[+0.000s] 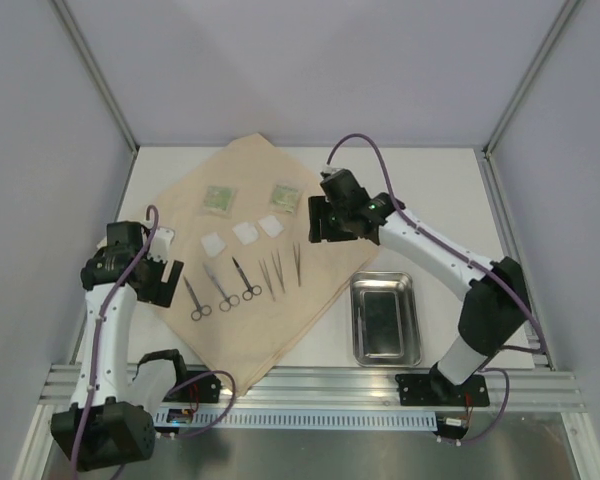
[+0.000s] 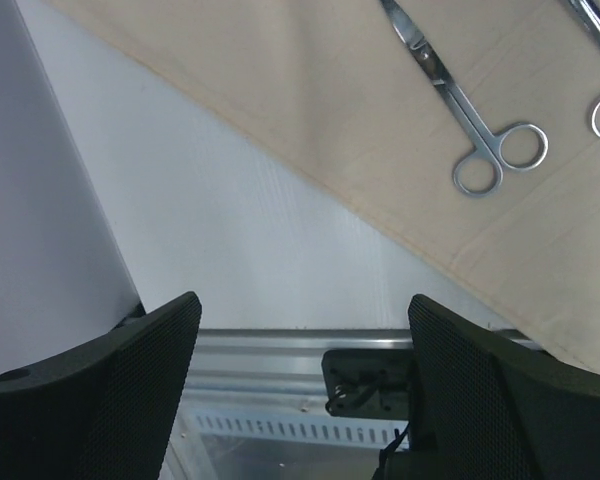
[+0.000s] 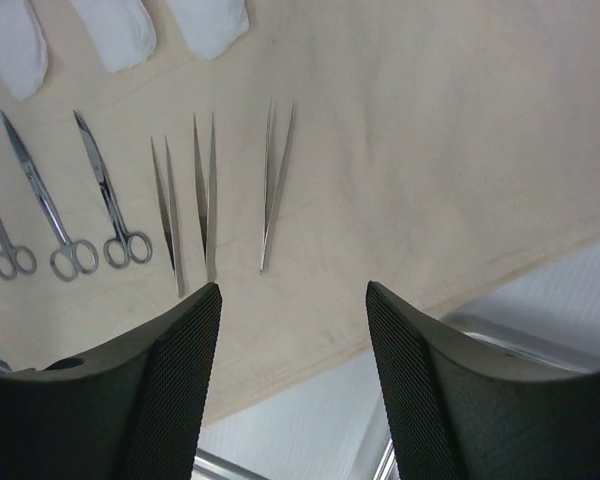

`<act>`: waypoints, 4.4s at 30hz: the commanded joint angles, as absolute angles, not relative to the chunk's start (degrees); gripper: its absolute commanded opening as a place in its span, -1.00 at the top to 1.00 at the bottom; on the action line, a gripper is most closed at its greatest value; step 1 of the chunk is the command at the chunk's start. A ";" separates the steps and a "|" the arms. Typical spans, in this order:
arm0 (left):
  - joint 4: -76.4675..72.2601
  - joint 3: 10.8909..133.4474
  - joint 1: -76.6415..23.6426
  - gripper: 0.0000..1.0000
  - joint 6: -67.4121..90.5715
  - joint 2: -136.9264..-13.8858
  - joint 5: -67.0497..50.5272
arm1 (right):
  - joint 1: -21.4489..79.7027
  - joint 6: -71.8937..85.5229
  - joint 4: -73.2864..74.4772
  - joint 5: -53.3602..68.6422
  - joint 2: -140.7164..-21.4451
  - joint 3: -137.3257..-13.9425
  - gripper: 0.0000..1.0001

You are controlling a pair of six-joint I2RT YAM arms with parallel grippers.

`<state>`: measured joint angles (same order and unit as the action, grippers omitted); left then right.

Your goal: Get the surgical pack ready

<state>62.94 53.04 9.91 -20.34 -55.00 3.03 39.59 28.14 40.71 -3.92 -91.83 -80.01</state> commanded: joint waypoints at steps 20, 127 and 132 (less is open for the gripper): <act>62.59 54.22 10.37 -0.93 -21.10 -52.01 8.36 | 45.53 29.17 34.19 0.09 -116.63 -89.38 0.05; 61.17 54.76 10.37 -0.90 -23.99 -51.94 -2.73 | 48.25 47.99 38.49 -12.74 -68.21 -32.16 0.59; 61.52 55.90 10.37 -0.90 -23.64 -53.61 -2.90 | 48.25 45.97 44.64 -13.62 -66.01 -37.34 0.48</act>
